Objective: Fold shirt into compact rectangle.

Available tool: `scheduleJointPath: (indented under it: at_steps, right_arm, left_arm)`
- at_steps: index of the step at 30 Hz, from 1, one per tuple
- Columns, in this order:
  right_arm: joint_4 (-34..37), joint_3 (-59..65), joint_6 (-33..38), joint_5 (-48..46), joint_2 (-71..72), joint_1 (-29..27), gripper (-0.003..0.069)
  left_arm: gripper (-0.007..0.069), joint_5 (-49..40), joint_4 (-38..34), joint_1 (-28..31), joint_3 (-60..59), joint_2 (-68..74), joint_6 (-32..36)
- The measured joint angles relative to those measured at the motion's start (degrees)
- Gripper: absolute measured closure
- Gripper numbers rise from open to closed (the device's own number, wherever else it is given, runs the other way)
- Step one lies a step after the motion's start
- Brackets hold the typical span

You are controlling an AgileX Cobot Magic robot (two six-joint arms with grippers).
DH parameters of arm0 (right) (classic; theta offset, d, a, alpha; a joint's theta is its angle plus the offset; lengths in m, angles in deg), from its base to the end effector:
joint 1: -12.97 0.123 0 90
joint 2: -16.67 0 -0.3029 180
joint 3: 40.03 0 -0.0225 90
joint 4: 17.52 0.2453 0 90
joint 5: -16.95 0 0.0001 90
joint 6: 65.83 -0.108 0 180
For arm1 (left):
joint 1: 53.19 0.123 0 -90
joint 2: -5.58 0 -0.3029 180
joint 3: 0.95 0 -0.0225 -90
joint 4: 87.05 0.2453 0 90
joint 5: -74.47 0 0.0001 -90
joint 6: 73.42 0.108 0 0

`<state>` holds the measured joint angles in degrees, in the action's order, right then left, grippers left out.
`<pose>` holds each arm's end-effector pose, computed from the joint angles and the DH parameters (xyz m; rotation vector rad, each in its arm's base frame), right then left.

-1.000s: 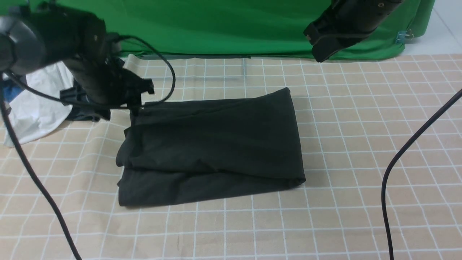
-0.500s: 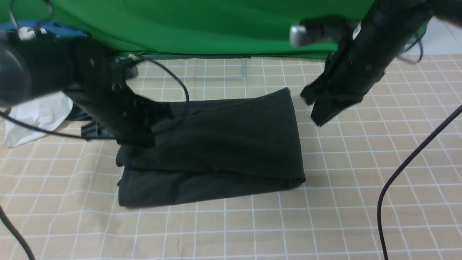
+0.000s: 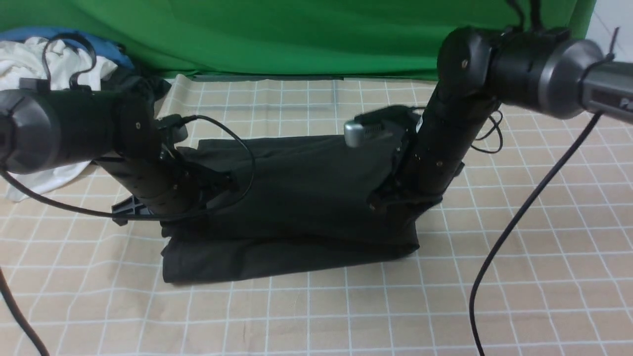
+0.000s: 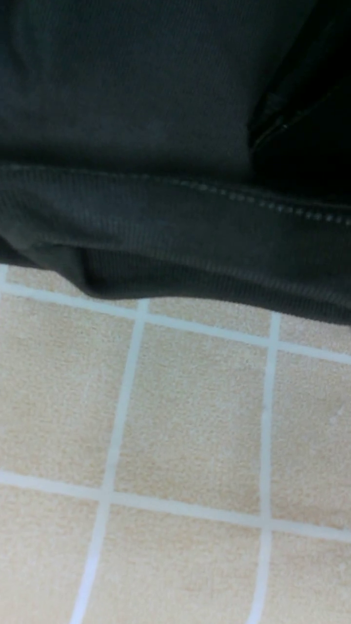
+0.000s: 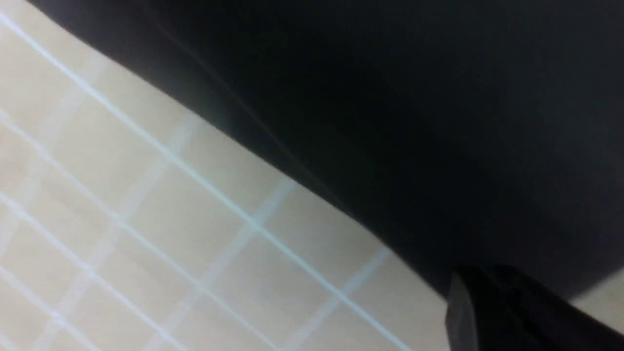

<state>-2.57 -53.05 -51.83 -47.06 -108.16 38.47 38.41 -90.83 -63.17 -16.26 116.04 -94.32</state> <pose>0.3666 0.2026 0.1967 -0.8826 2.9408 0.3774 0.3457 -0.0651 0.1791 -0.3371 2.8226 -0.1859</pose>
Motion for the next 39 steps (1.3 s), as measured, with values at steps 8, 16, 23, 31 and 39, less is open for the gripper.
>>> scheduleJointPath:
  at_steps: [8, 16, 23, 31, 39]
  right_arm:
    - [-7.18, 2.92, -2.47, 0.16, -2.19, -1.10, 0.0621]
    - [-7.50, 2.93, -3.12, -1.63, 3.33, -5.17, 0.0621]
    - [-7.84, 3.15, -4.01, -2.99, 22.06, -8.60, 0.0621]
    - [-7.64, 14.96, -6.01, 18.09, 56.26, -8.73, 0.0621]
    - [-8.08, 45.26, -3.54, 52.89, 89.10, -8.73, 0.0621]
  left_arm:
    - [0.0612, 0.18, 0.38, 0.00, 0.18, 0.65, 0.06]
    - [0.0612, -5.02, 1.23, 0.00, 0.07, -8.07, 0.21]
    - [0.0612, -11.11, 1.23, 0.00, 0.02, -23.83, 0.58]
    - [0.0612, -7.91, 1.06, 0.00, -6.47, -53.50, 0.57]
    - [0.0612, -0.30, 0.41, 0.00, -22.03, -78.82, -0.62]
